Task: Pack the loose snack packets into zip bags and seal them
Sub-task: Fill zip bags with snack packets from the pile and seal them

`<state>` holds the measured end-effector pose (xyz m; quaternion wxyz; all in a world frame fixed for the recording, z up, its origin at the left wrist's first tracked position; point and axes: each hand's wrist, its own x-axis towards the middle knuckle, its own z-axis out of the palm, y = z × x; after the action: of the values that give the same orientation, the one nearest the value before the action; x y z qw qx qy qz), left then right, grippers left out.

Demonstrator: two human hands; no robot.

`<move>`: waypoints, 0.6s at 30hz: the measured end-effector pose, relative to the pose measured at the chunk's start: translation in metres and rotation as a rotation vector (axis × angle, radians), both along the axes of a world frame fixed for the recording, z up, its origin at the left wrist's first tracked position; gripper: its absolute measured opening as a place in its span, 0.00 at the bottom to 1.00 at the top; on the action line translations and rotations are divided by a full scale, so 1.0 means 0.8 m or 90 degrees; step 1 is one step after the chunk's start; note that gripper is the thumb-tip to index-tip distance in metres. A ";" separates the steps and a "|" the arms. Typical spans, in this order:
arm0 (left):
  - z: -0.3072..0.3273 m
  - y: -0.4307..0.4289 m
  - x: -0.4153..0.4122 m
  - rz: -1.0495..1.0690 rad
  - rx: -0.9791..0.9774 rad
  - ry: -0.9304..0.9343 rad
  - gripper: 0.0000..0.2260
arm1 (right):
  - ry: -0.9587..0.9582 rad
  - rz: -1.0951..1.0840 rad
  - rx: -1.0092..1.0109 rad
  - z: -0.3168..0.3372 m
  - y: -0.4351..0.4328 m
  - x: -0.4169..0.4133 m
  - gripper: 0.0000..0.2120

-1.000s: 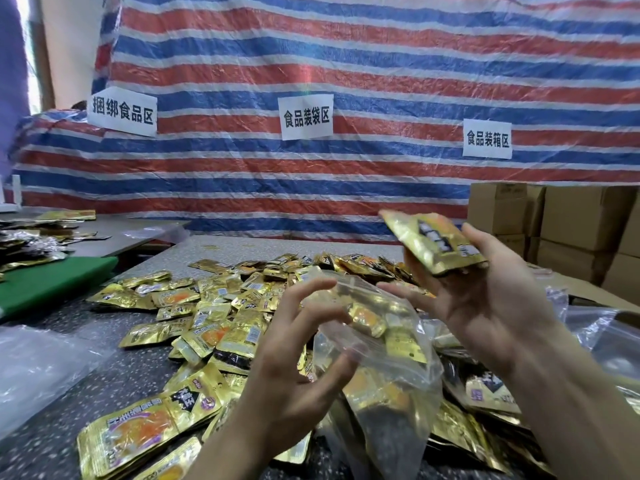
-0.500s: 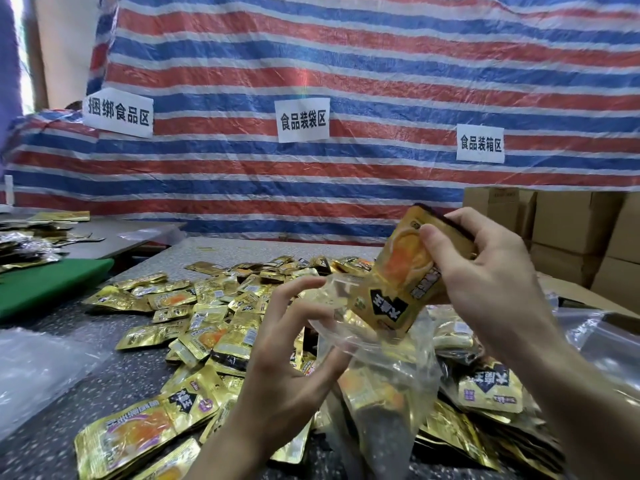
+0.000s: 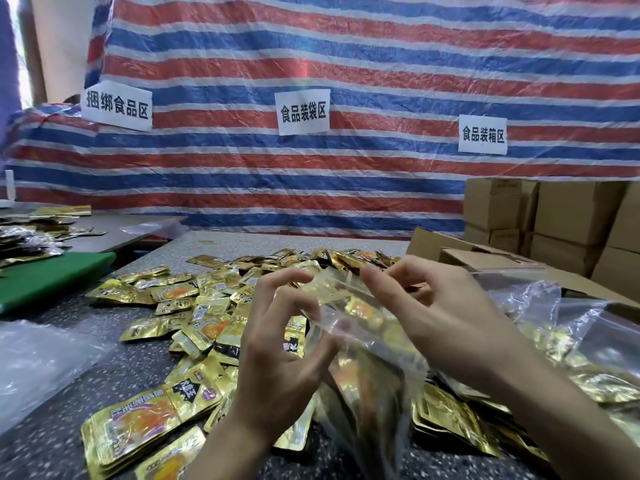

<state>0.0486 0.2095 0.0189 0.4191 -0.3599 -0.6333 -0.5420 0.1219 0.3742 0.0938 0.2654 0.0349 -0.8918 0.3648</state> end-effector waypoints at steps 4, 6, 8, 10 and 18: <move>0.001 -0.001 0.001 0.013 0.008 -0.015 0.10 | -0.197 0.142 0.067 0.005 0.020 0.024 0.35; 0.001 -0.001 0.000 0.024 0.013 -0.015 0.09 | -0.218 0.138 0.108 0.005 0.033 0.030 0.32; 0.001 0.000 -0.002 0.030 0.022 -0.012 0.10 | -0.181 0.122 0.143 0.004 0.042 0.028 0.16; 0.000 -0.002 -0.004 0.037 0.026 -0.018 0.17 | -0.141 0.172 0.093 0.003 0.043 0.023 0.04; -0.004 -0.021 -0.030 -0.303 0.047 -0.368 0.25 | -0.099 0.338 -0.190 -0.020 0.049 -0.027 0.07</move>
<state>0.0248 0.1927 0.0157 0.0980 -0.3134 -0.6043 -0.7260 0.1004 0.4133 0.0781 0.0939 0.1992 -0.8057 0.5498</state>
